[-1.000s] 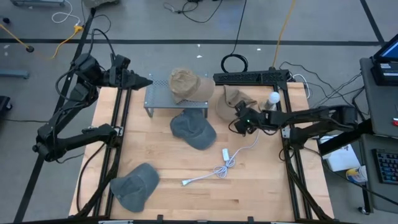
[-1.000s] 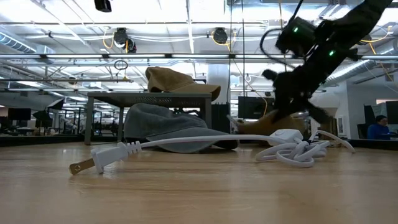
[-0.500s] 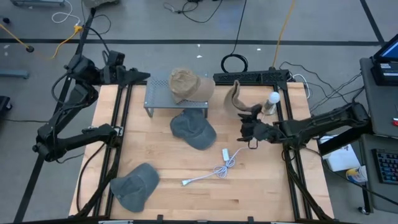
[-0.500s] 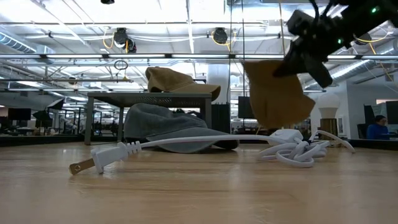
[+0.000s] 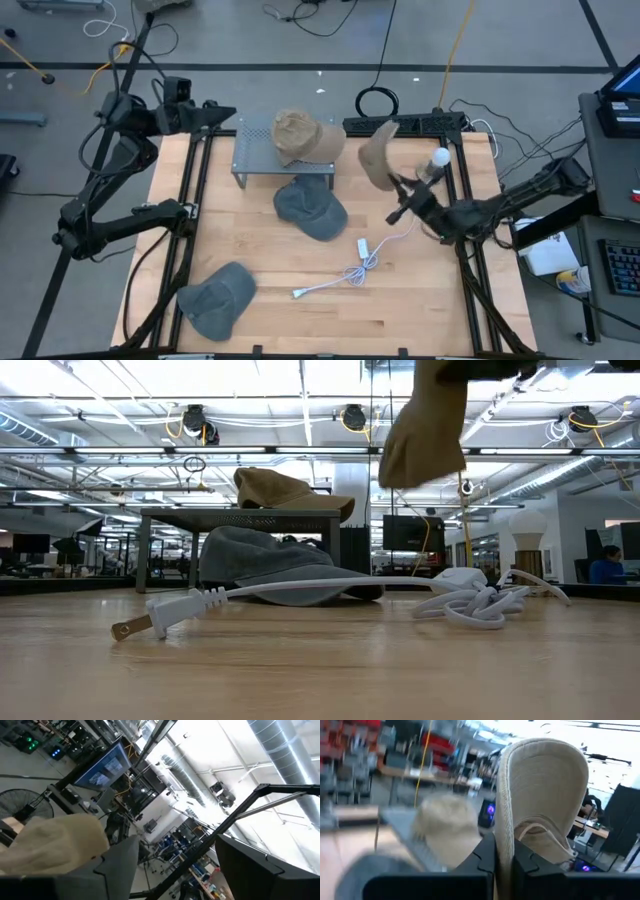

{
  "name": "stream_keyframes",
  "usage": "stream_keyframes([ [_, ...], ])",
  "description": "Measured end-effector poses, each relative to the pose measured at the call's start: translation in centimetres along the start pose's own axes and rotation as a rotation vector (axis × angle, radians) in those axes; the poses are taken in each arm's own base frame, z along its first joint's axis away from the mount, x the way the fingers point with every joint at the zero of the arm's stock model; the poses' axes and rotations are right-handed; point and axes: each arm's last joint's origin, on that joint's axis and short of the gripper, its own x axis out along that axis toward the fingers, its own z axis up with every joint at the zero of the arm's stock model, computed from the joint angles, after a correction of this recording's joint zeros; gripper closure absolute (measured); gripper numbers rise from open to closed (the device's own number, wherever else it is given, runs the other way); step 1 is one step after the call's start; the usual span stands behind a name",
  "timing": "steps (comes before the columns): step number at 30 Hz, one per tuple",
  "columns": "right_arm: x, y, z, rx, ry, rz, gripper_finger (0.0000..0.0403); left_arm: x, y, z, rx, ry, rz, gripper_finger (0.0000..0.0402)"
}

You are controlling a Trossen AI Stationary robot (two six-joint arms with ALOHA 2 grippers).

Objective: Pick & Place hat
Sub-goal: Stack the brown cap on top of the brown cap on the shelf

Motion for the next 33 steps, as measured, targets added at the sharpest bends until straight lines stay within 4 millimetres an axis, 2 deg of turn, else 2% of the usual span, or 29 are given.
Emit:
stream_keyframes([
  [7, -1.0, -1.5, 3.0, 0.286, -0.196, 0.029, 0.0394, 0.0, -0.4, 0.1, 0.039, -0.003, -0.030, 0.0105],
  [16, -1.8, -2.7, 4.8, 0.509, -0.503, 0.204, 0.0394, 0.0, -0.4, 0.1, 0.039, -0.002, -0.030, 0.0083],
  [26, -2.6, -3.3, 5.9, 0.552, -0.820, 0.392, 0.0394, 0.0, -0.4, 0.1, 0.038, 0.012, -0.035, 0.0098],
  [33, -3.0, -3.6, 6.2, 0.598, -0.907, 0.494, 0.0394, 0.0, -0.4, 0.0, 0.044, 0.018, -0.037, 0.0100],
])
